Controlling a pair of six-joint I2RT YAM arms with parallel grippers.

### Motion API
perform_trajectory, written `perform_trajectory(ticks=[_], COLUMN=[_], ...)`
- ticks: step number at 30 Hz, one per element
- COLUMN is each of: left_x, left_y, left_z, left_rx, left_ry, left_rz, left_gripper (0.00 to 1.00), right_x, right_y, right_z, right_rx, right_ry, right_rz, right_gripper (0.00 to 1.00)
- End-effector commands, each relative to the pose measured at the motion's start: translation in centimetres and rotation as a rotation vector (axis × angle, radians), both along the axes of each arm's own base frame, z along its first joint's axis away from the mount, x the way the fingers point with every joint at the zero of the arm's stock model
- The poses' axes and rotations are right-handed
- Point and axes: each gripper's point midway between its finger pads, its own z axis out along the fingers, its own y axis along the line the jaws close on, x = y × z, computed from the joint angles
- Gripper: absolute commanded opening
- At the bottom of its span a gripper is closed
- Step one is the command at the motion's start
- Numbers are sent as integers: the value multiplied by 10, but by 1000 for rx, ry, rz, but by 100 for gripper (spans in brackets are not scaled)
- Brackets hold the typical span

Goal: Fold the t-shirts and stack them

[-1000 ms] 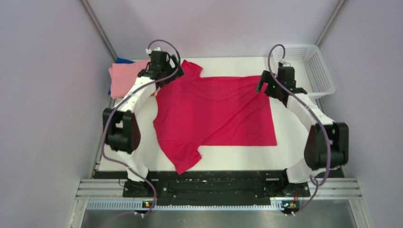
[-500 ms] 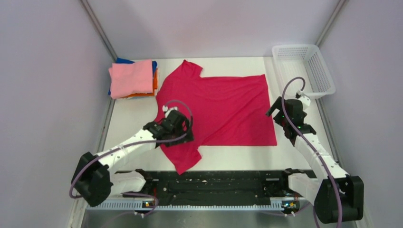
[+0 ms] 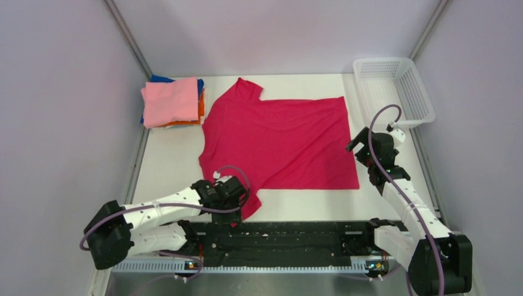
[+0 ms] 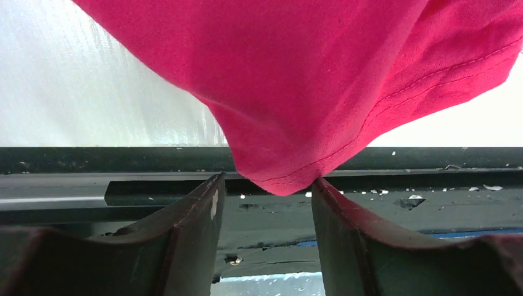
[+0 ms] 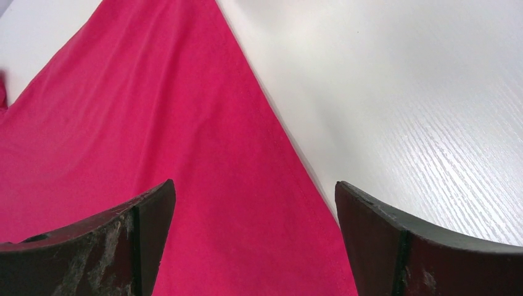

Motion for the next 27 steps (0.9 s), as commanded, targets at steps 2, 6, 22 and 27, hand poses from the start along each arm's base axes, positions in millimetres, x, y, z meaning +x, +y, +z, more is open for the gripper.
perform_trajectory(ticks=[2, 6, 22, 27], left_x=[3, 9, 32, 38], left_y=[0, -8, -6, 0], left_z=[0, -7, 5, 17], left_rx=[11, 2, 126, 151], left_ry=[-11, -24, -79, -111], left_rz=[45, 32, -61, -72], left_gripper=[57, 51, 0, 0], right_x=[6, 4, -83, -97], right_y=[1, 1, 5, 20], right_z=[13, 11, -37, -55], right_rx=[1, 8, 126, 198], right_ry=[-48, -42, 181, 207], right_rz=[-4, -1, -67, -28], right_gripper=[99, 99, 94, 80])
